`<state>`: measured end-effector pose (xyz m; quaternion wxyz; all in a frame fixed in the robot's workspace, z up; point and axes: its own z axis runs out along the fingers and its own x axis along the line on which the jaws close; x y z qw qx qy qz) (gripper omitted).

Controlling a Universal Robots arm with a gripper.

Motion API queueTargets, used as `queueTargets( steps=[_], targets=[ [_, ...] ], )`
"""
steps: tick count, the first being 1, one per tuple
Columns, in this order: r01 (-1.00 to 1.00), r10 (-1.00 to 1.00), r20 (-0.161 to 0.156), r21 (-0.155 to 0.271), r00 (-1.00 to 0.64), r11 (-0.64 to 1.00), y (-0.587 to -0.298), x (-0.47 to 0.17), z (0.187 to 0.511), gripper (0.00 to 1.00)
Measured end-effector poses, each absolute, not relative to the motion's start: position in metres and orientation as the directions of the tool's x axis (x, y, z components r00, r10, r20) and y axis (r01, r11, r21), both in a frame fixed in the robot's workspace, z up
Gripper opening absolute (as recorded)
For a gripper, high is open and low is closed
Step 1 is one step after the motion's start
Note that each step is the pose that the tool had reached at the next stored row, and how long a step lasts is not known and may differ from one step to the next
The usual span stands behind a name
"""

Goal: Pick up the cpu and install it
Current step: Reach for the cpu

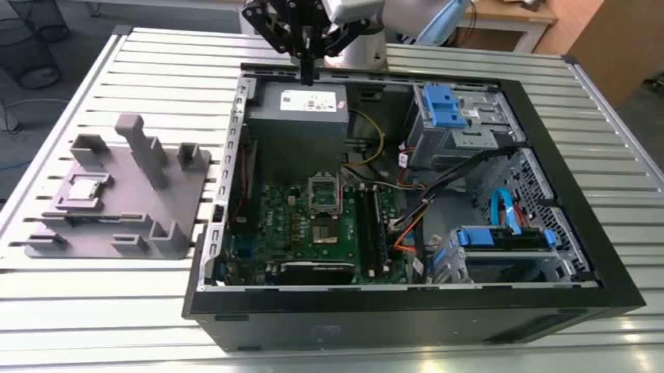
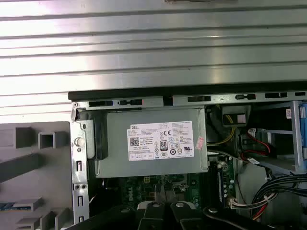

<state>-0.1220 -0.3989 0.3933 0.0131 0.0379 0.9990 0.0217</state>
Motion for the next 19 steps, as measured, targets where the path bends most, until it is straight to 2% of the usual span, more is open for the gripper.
queueTargets(
  steps=[19],
  targets=[
    [0.075,0.076,-0.026,0.045,-0.997,0.996,-0.3989,-0.1293,0.3932,0.11]
  ],
)
